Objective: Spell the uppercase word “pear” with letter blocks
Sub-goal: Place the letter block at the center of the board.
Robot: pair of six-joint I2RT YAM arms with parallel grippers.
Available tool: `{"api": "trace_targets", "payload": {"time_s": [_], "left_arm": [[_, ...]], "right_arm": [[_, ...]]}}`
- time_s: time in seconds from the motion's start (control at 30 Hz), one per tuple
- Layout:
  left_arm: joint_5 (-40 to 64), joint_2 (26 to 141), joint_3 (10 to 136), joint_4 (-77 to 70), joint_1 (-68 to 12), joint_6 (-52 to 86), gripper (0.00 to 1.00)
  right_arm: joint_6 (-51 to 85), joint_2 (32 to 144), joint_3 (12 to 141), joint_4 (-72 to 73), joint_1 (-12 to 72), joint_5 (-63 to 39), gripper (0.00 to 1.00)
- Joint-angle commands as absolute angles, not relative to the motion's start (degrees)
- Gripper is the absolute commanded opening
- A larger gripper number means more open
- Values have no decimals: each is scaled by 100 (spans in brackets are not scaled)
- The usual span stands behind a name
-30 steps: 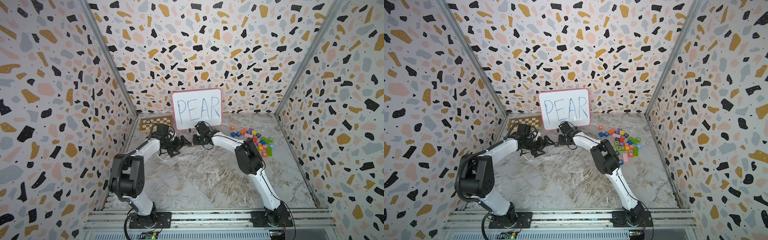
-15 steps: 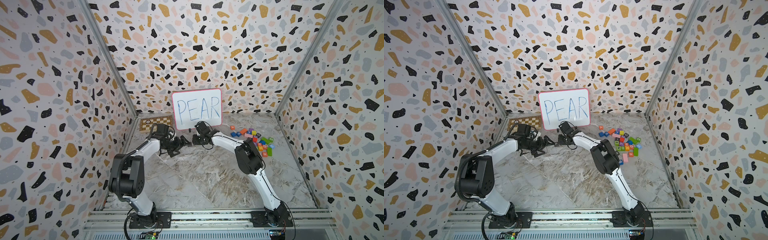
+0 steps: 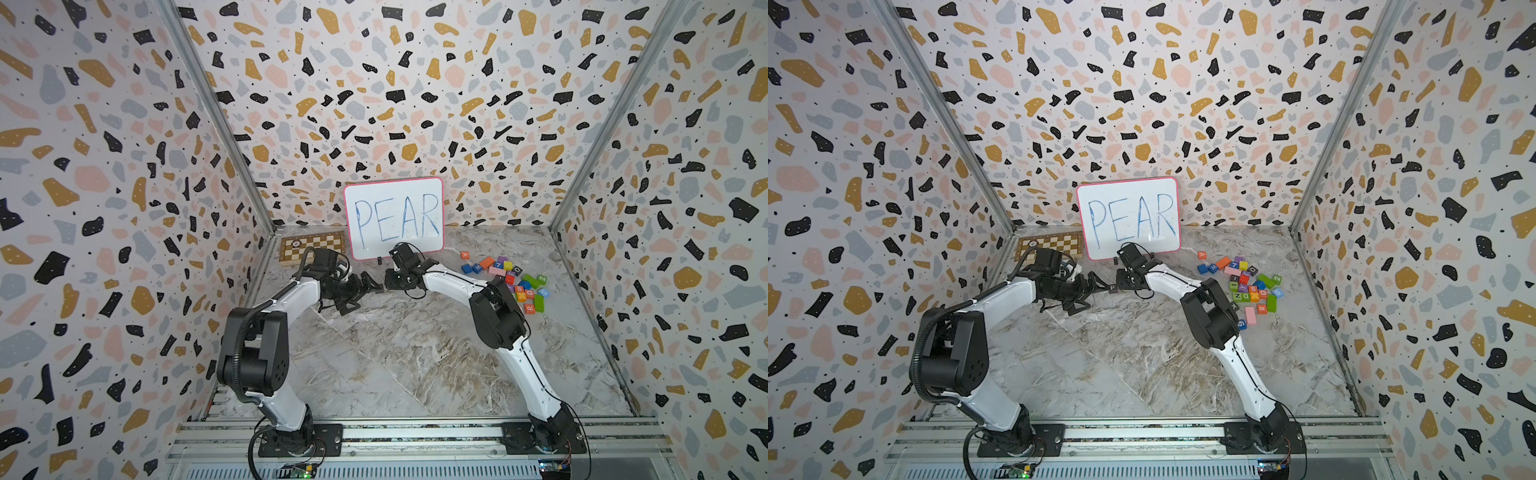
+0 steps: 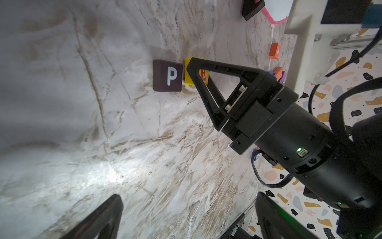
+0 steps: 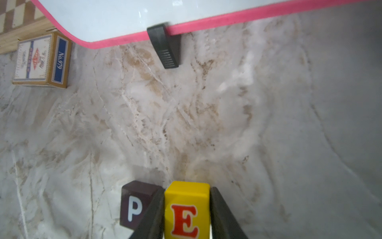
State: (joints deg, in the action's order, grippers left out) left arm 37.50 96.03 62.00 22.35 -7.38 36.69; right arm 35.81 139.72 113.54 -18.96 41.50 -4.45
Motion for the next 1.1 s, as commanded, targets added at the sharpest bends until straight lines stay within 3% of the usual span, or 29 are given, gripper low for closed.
{"api": "trace_targets", "payload": {"time_s": [0.0, 1.07], "left_arm": [[3852, 9580, 6117, 2180, -695, 3639, 99], [3877, 9568, 6073, 2135, -655, 3634, 99]], "right_arm": [[3648, 13878, 11305, -2250, 4224, -380, 35], [3612, 13596, 11224, -2444, 4283, -18, 32]]}}
